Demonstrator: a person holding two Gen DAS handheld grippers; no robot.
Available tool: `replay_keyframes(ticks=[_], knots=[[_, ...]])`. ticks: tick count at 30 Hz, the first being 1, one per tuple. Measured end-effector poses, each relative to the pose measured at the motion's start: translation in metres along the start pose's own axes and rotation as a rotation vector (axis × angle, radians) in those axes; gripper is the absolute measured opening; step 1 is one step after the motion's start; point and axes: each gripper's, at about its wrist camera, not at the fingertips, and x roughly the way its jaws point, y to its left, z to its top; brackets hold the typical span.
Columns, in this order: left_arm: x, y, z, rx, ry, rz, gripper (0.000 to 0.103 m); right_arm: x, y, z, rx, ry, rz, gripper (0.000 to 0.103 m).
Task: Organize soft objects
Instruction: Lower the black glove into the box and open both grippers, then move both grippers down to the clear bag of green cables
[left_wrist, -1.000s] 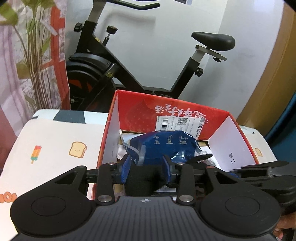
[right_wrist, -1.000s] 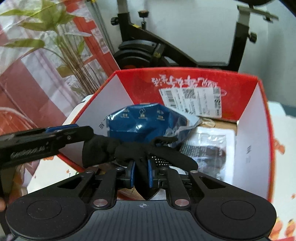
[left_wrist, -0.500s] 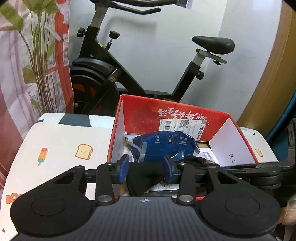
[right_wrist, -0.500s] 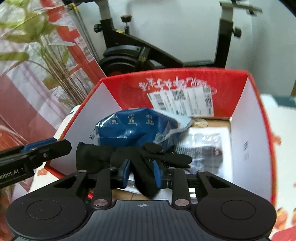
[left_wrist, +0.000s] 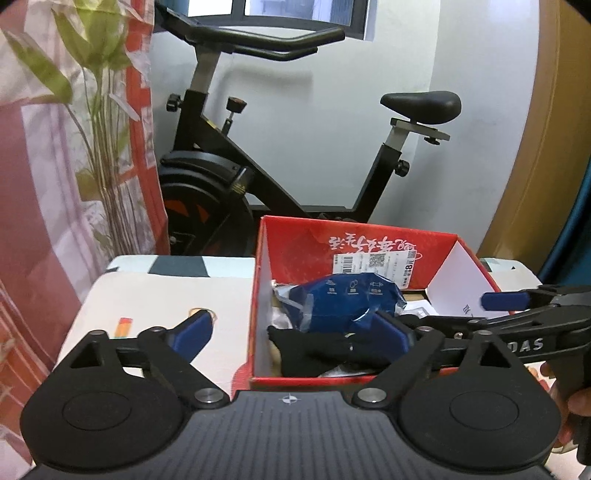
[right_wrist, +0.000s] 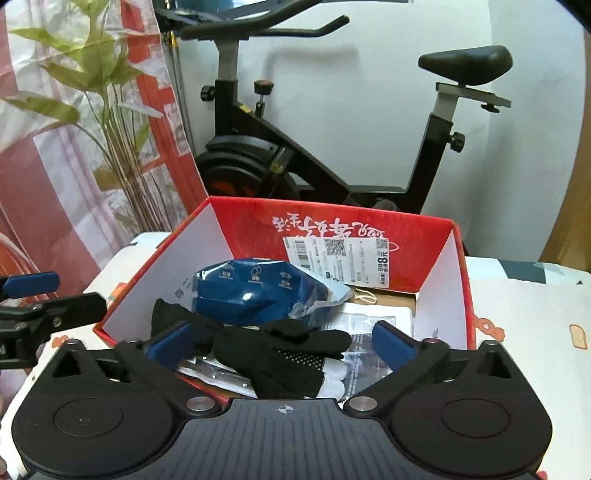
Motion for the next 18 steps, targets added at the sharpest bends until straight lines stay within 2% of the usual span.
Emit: replay_keyframes(ticks=[4, 10, 18], knots=[[-0.01, 0.001, -0.003, 0.034, -0.014, 0.03, 0.103, -0.006, 0.0, -0.008, 0.016, -0.007, 0.006, 0.103], [-0.026, 0.0, -0.011, 0.091, -0.039, 0.058, 0.103, -0.024, 0.002, -0.025, 0.012, -0.068, 0.021, 0.103], [-0.042, 0.005, -0.038, 0.072, -0.039, 0.047, 0.103, -0.047, 0.009, -0.054, -0.039, -0.114, 0.071, 0.103]])
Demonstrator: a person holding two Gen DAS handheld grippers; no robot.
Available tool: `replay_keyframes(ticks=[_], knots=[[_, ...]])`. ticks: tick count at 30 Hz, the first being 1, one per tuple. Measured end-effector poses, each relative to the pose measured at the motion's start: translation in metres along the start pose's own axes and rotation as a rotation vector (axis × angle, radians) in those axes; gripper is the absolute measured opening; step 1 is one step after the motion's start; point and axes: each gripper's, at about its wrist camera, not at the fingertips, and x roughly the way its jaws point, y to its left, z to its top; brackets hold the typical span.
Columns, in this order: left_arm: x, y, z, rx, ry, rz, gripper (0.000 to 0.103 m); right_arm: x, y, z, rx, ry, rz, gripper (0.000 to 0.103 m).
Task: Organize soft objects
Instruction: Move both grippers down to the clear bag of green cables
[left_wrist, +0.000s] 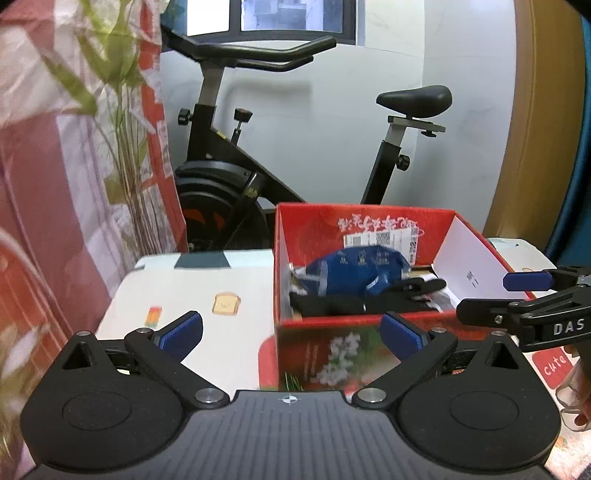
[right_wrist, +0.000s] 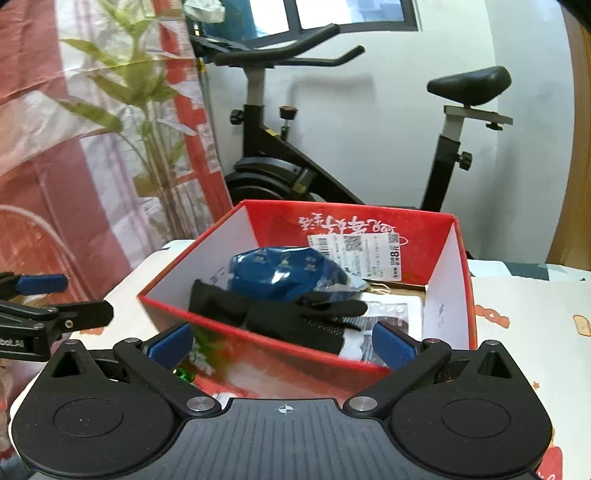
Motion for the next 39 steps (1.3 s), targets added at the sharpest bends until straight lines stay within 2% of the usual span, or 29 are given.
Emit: replay_keyframes(ticks=[7, 11, 17, 22, 26, 31, 39], knots=[[-0.007, 0.006, -0.04, -0.082, 0.054, -0.006, 0.103, -0.019, 0.006, -0.032, -0.01, -0.035, 0.019, 0.103], [-0.007, 0.011, -0.06, -0.147, 0.075, -0.041, 0.101, -0.016, 0.01, -0.054, -0.012, 0.012, 0.041, 0.103], [-0.005, 0.017, -0.081, -0.202, 0.114, -0.03, 0.096, -0.005, 0.004, -0.077, 0.001, 0.062, 0.011, 0.102], [-0.003, 0.02, -0.088, -0.254, 0.13, -0.035, 0.079, 0.011, -0.004, -0.085, 0.028, 0.082, -0.009, 0.099], [0.001, 0.013, -0.087, -0.236, 0.135, -0.051, 0.072, 0.031, -0.008, -0.09, 0.024, 0.118, -0.021, 0.099], [0.006, 0.008, -0.086, -0.237, 0.144, -0.084, 0.054, 0.051, -0.019, -0.099, 0.063, 0.169, -0.011, 0.098], [0.019, -0.003, -0.089, -0.244, 0.187, -0.143, 0.052, 0.052, -0.025, -0.111, 0.093, 0.167, 0.049, 0.09]])
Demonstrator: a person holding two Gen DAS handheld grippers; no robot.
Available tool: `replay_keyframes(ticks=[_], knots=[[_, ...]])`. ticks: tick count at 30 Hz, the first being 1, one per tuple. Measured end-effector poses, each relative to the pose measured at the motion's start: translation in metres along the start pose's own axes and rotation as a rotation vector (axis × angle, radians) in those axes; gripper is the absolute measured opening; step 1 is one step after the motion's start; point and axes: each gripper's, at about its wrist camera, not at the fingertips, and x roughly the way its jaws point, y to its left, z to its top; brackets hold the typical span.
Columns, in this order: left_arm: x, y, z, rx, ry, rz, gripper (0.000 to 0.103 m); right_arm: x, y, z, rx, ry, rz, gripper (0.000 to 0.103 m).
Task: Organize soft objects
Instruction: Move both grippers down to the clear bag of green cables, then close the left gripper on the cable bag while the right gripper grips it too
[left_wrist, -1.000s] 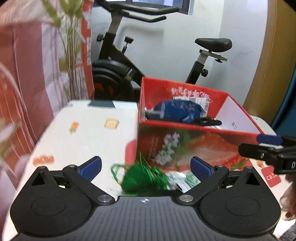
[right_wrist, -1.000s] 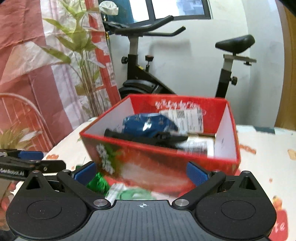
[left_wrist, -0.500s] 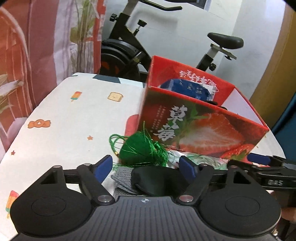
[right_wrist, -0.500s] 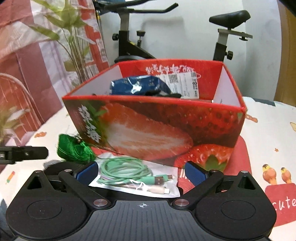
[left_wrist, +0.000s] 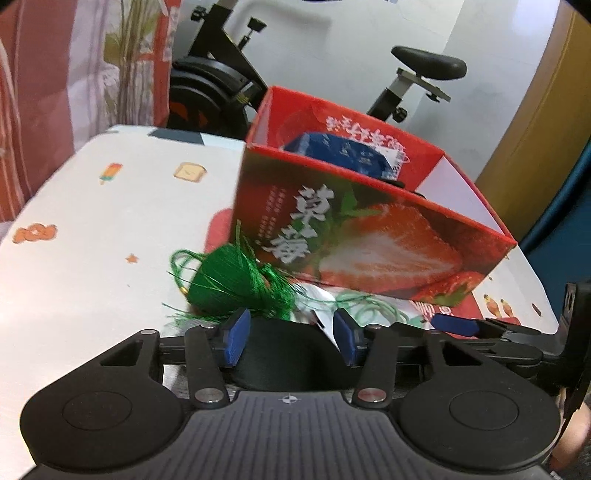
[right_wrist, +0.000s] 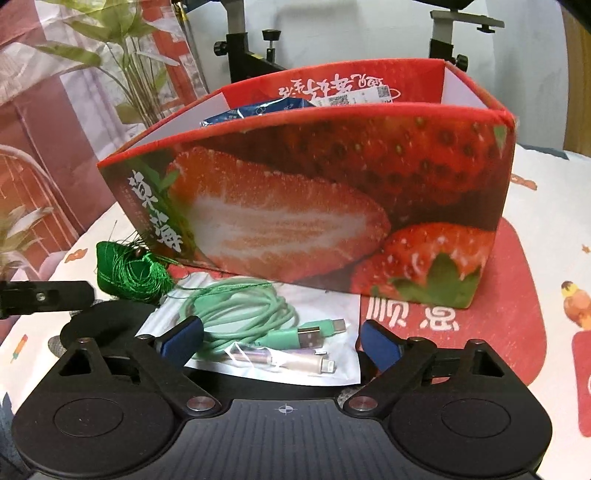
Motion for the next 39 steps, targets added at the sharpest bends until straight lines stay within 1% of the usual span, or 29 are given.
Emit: replay_keyframes(ticks=[3, 6, 11, 15, 18, 21, 25, 26, 27, 28, 29, 32, 34, 36, 39], knots=[[0.009, -0.004, -0.002, 0.007, 0.03, -0.021, 0.052, 0.0, 0.0, -0.004, -0.021, -0.01, 0.003, 0.09], [0.02, -0.008, -0.003, 0.019, 0.056, -0.027, 0.052, 0.001, -0.002, -0.005, -0.007, -0.011, 0.014, 0.09], [0.037, -0.012, 0.001, 0.002, 0.079, -0.055, 0.052, 0.0, -0.004, -0.007, 0.006, -0.014, 0.029, 0.09], [0.05, -0.015, 0.003, -0.002, 0.103, -0.052, 0.052, -0.001, -0.004, -0.009, 0.002, -0.006, 0.044, 0.09], [0.055, -0.017, 0.001, -0.002, 0.115, -0.053, 0.052, -0.003, -0.003, -0.011, -0.007, 0.003, 0.06, 0.09], [0.061, -0.015, 0.001, -0.011, 0.114, -0.077, 0.051, -0.001, 0.003, -0.013, -0.048, 0.008, 0.047, 0.09], [0.072, -0.014, 0.002, -0.037, 0.121, -0.088, 0.051, -0.001, 0.002, -0.013, -0.038, 0.009, 0.055, 0.091], [0.075, -0.015, 0.002, -0.038, 0.12, -0.089, 0.05, -0.001, 0.002, -0.013, -0.037, 0.01, 0.055, 0.091], [0.077, -0.016, 0.003, -0.037, 0.12, -0.091, 0.045, -0.001, 0.001, -0.013, -0.037, 0.01, 0.055, 0.091], [0.078, -0.017, 0.003, -0.035, 0.121, -0.095, 0.037, -0.001, 0.001, -0.013, -0.036, 0.013, 0.055, 0.091], [0.079, -0.019, 0.002, -0.028, 0.12, -0.1, 0.034, -0.001, 0.001, -0.012, -0.032, 0.017, 0.057, 0.091], [0.077, -0.023, 0.0, -0.008, 0.106, -0.122, 0.034, 0.0, -0.003, -0.006, -0.01, 0.042, 0.078, 0.091], [0.077, -0.022, -0.001, -0.016, 0.103, -0.128, 0.034, 0.001, -0.007, -0.001, -0.001, 0.065, 0.094, 0.089], [0.077, -0.019, -0.001, -0.031, 0.104, -0.138, 0.035, 0.001, -0.012, 0.005, 0.008, 0.077, 0.093, 0.084], [0.078, -0.02, -0.002, -0.027, 0.102, -0.138, 0.035, 0.002, -0.023, 0.012, 0.072, 0.083, 0.105, 0.078]])
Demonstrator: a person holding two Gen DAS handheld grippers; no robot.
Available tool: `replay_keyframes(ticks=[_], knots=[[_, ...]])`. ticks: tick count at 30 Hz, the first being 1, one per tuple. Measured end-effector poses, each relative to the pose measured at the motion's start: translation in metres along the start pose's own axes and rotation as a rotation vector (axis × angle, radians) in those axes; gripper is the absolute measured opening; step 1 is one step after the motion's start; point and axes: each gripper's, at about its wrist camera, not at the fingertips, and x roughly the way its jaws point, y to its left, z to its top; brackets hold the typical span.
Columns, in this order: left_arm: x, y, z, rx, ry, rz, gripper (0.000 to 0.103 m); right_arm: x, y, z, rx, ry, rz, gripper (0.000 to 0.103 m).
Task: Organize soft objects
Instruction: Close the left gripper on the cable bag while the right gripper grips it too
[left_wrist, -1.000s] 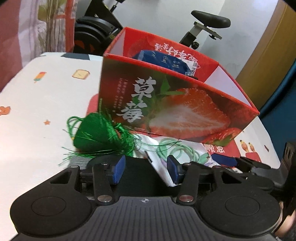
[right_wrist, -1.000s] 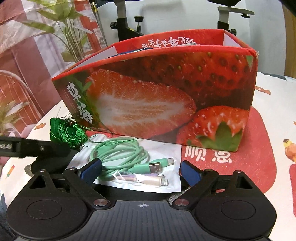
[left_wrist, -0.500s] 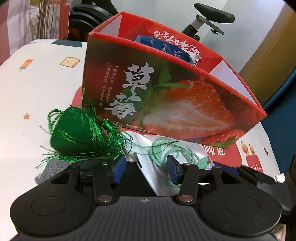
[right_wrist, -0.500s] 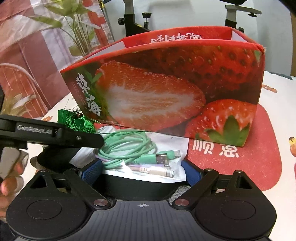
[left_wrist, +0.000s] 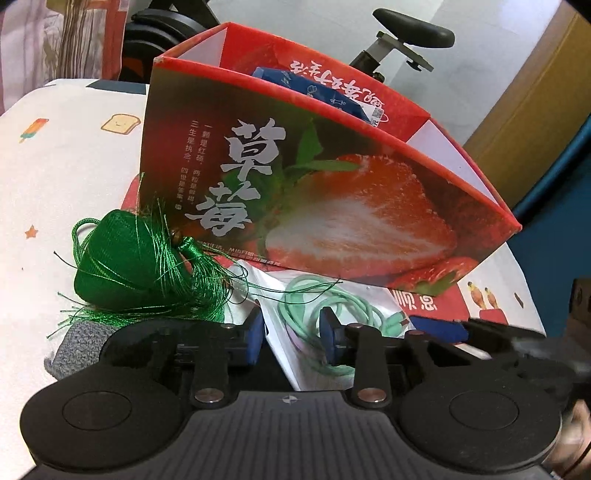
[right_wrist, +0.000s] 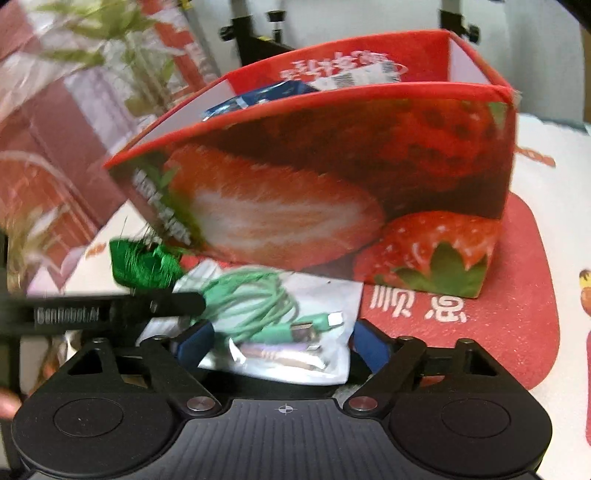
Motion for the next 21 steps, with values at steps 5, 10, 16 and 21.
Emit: replay_keyframes(ticks=[5, 10, 16, 21], knots=[[-0.002, 0.002, -0.003, 0.015, -0.002, -0.006, 0.036, 0.006, -0.01, 0.008, 0.08, -0.01, 0.005, 0.074], [-0.001, 0.007, -0.004, -0.004, 0.0, -0.018, 0.037, 0.011, 0.0, 0.009, 0.019, 0.0, -0.063, 0.066], [-0.001, 0.007, -0.003, -0.019, 0.004, -0.018, 0.036, 0.009, 0.004, 0.005, 0.046, 0.0, -0.048, 0.059], [-0.01, 0.0, -0.005, 0.002, 0.0, -0.031, 0.036, 0.0, 0.006, 0.001, 0.063, -0.002, -0.025, 0.057]])
